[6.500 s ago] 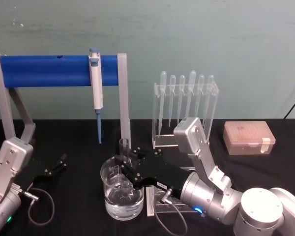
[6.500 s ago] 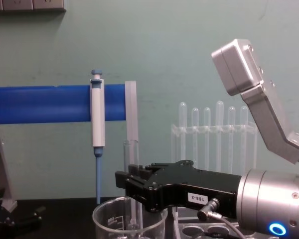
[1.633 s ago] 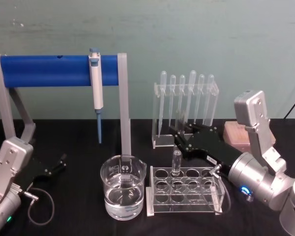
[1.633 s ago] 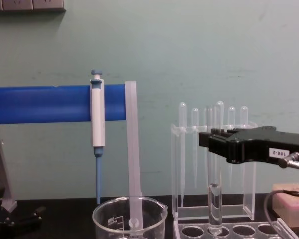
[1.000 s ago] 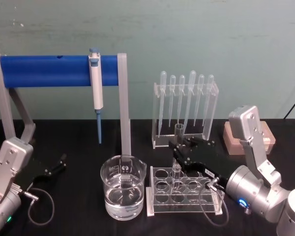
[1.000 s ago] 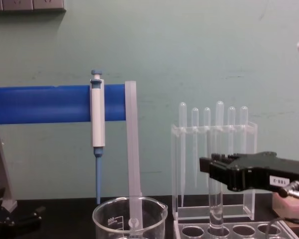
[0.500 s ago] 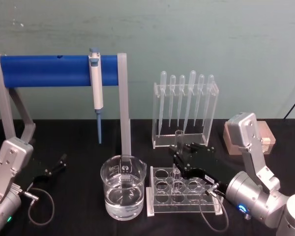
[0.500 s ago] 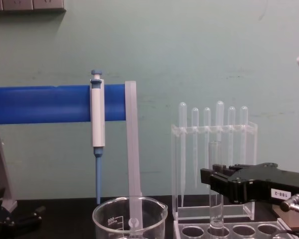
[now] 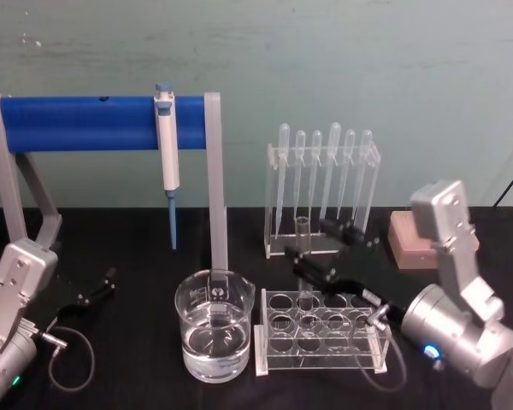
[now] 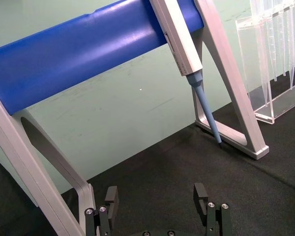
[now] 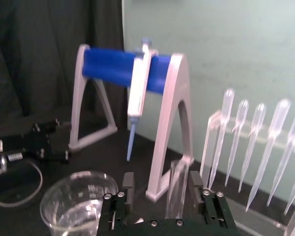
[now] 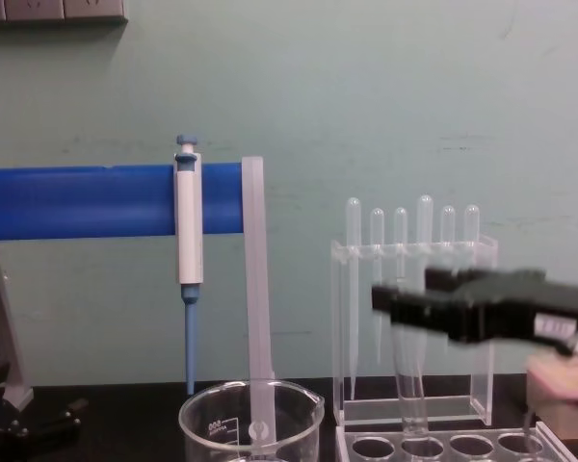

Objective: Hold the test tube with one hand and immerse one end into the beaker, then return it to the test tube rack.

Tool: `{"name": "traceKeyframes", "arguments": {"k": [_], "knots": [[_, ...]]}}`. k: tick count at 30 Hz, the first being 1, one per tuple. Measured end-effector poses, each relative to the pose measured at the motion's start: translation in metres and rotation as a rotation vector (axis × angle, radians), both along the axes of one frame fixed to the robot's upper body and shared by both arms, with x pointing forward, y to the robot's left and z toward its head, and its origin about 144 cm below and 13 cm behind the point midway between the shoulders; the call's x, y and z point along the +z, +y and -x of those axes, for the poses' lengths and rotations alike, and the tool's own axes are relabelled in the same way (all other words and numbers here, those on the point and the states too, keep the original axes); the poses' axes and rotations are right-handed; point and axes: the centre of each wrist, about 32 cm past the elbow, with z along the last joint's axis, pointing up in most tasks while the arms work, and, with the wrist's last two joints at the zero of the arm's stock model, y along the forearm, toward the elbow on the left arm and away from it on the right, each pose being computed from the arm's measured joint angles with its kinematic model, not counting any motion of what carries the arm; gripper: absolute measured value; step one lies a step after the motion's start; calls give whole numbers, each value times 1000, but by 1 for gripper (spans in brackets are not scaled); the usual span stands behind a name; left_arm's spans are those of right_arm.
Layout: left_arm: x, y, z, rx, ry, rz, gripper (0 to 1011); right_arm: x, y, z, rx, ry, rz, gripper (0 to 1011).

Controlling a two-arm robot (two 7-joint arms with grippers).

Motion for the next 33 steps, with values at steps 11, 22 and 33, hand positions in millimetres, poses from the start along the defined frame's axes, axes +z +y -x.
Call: {"name": "traceKeyframes", "arguments": {"k": [11, 22, 33], "knots": [[0, 0, 0, 0, 0, 0, 1000, 24, -26, 23, -141, -96, -39, 993], [0, 0, 0, 0, 0, 0, 1000, -11, -50, 37, -383, -70, 42, 1002], [0, 0, 0, 0, 0, 0, 1000, -53, -50, 36, -478, -58, 157, 1002]]}}
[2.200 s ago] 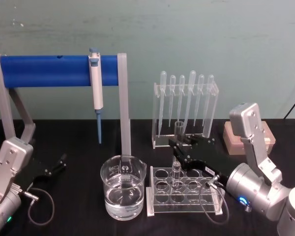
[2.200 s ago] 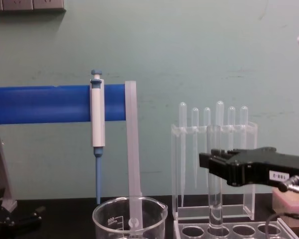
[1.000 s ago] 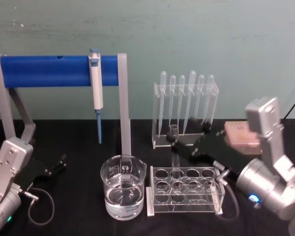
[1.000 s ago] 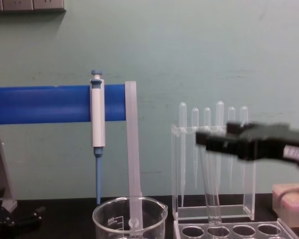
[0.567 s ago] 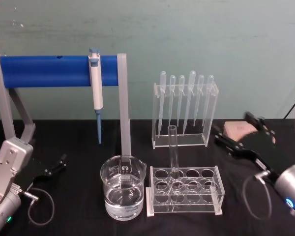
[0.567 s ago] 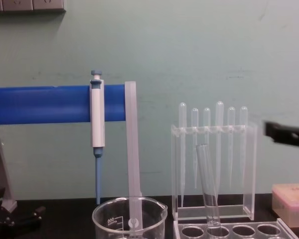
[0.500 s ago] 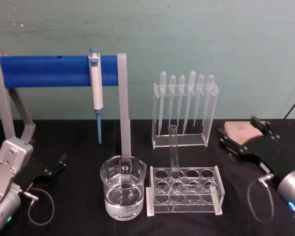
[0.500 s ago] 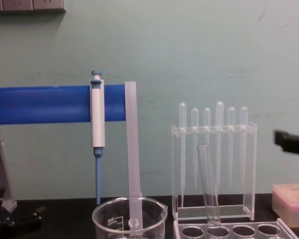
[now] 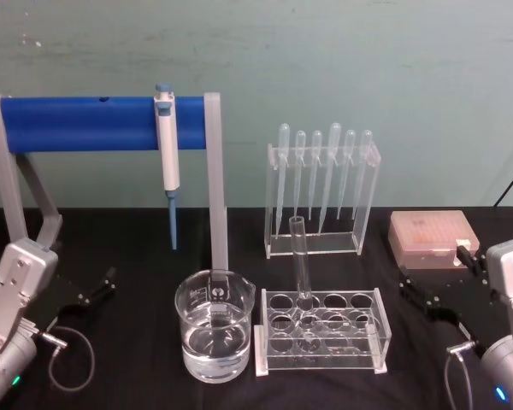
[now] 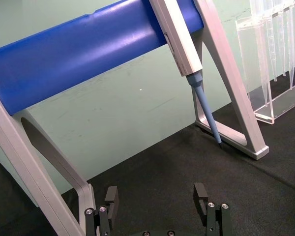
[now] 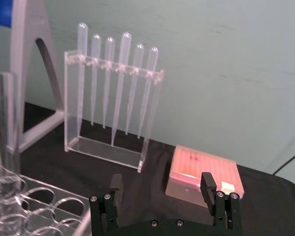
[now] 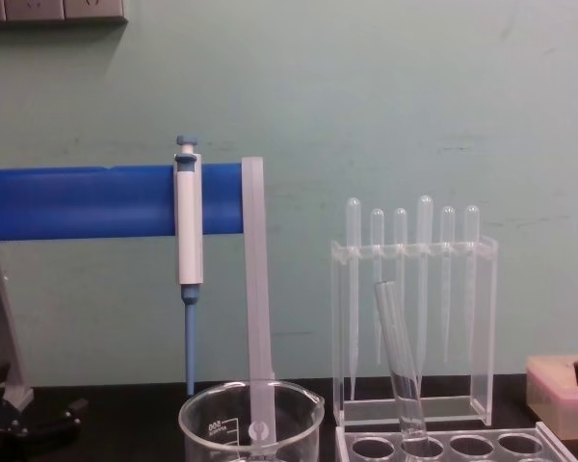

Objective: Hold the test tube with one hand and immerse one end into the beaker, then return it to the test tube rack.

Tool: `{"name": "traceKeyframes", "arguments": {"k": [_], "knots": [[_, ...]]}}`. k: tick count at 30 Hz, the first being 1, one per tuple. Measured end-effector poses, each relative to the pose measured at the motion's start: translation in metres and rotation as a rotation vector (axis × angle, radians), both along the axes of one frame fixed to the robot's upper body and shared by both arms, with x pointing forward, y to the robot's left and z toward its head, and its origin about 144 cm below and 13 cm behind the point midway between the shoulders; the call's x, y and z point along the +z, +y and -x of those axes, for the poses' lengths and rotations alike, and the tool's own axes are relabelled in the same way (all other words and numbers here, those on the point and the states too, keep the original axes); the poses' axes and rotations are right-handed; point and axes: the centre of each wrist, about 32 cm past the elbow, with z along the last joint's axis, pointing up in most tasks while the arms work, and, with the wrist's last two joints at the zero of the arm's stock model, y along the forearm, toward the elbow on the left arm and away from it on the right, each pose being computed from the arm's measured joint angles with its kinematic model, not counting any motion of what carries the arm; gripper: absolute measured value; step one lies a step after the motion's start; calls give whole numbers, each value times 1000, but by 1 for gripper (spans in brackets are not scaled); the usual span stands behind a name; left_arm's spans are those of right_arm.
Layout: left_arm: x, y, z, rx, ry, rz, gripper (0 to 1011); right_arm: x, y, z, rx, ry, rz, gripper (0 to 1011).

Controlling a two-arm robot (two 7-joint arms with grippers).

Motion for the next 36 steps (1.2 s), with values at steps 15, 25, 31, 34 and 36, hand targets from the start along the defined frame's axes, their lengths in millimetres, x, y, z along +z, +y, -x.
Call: {"name": "traceKeyframes", "arguments": {"k": [15, 25, 31, 34, 36], "knots": [[0, 0, 0, 0, 0, 0, 1000, -9, -14, 0, -66, 4, 26, 1002], [0, 0, 0, 0, 0, 0, 1000, -9, -13, 0, -63, 5, 27, 1002], [0, 0, 0, 0, 0, 0, 1000, -9, -14, 0, -62, 4, 26, 1002], [0, 0, 0, 0, 0, 0, 1000, -9, -14, 0, -62, 4, 26, 1002], [0, 0, 0, 0, 0, 0, 1000, -9, -13, 0, -61, 4, 26, 1002]]}}
